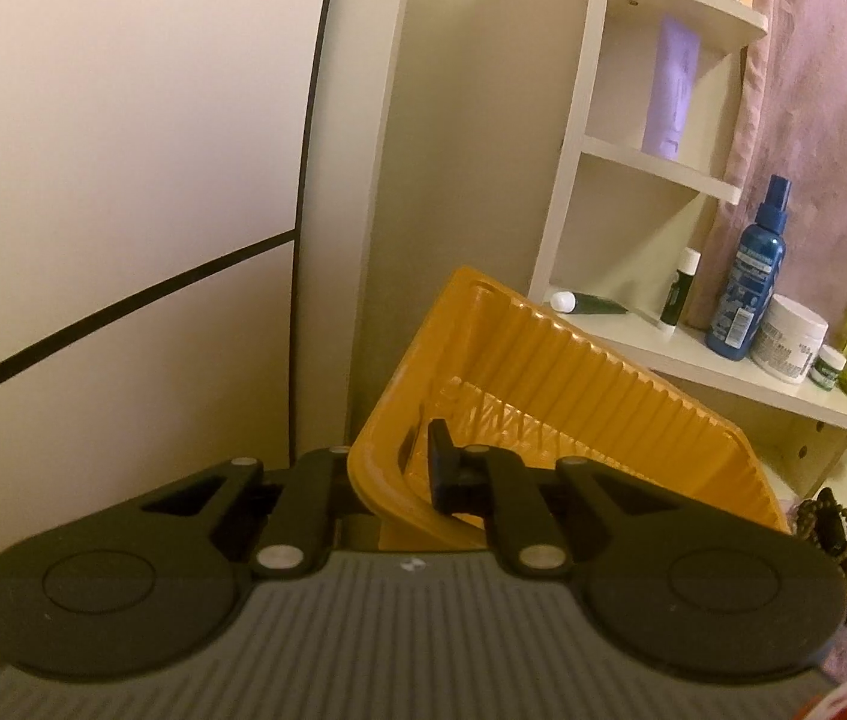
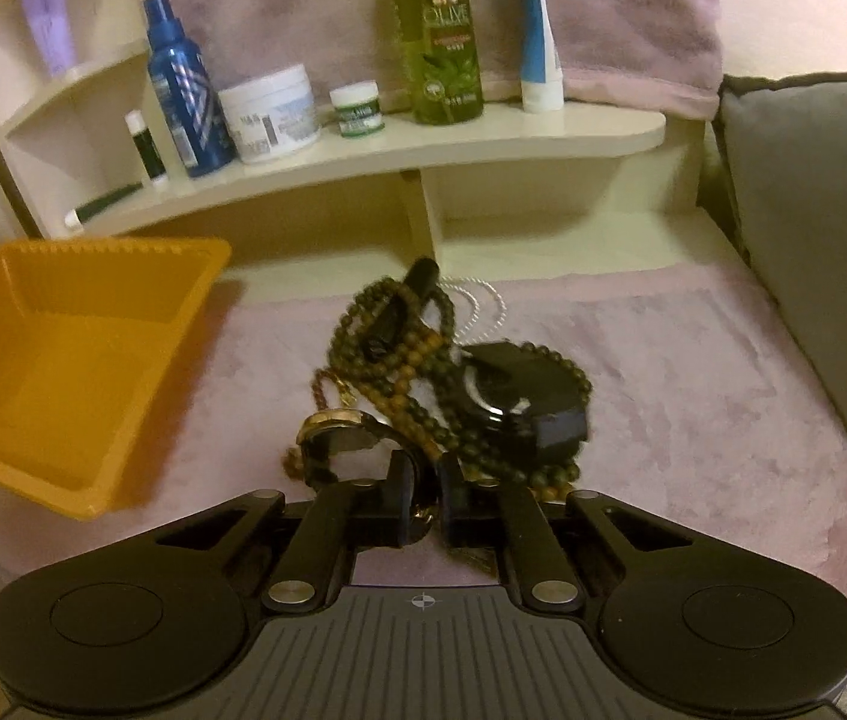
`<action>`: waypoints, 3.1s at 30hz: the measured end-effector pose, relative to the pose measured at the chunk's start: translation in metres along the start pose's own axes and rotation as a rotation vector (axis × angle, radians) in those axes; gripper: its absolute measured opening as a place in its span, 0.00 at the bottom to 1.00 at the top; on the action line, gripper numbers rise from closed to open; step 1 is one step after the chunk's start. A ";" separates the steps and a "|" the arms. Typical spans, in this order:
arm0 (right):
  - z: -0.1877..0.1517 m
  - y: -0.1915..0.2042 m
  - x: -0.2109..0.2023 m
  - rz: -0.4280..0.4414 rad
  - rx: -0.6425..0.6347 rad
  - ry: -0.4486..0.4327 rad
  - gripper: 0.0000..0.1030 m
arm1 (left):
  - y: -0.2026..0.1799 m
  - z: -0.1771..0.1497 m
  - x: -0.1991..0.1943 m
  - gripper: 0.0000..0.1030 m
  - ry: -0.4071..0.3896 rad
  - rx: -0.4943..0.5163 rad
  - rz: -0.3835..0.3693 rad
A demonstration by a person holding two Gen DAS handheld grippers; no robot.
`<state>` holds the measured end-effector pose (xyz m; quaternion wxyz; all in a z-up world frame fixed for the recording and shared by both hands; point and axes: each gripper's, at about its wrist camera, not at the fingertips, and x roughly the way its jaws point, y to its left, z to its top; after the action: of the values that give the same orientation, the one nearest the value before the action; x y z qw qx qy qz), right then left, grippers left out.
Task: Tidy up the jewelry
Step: 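Grasp the metal-band watch from the jewelry pile with the right tool, then carry the watch into the orange tray and open the right tool, then grasp the black smartwatch from the pile with the right tool, then carry the black smartwatch into the orange tray and release it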
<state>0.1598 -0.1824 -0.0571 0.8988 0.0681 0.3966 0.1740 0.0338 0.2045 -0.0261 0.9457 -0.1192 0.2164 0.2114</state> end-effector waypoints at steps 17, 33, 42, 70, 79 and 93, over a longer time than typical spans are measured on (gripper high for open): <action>0.036 0.085 0.012 0.261 -0.015 0.023 0.08 | -0.015 0.001 0.004 0.11 0.040 0.083 0.087; 0.039 0.117 0.062 0.281 -0.049 0.102 0.16 | -0.014 0.001 0.000 0.09 0.033 0.097 0.075; 0.043 0.088 0.014 0.396 0.039 -0.056 0.52 | -0.016 0.001 -0.001 0.09 0.031 0.106 0.080; 0.011 -0.061 0.018 -0.048 0.046 -0.002 0.23 | -0.018 0.002 -0.001 0.09 0.037 0.122 0.087; 0.028 -0.080 0.002 0.034 0.311 -0.055 0.22 | -0.018 0.002 -0.001 0.09 0.034 0.127 0.082; 0.046 -0.024 -0.012 0.346 0.393 -0.010 0.22 | -0.017 0.002 -0.001 0.09 0.034 0.125 0.082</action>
<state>0.1926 -0.2084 -0.0239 0.8272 0.3090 0.4008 0.2443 0.0413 0.1897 -0.0214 0.9381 -0.0544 0.2499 0.2337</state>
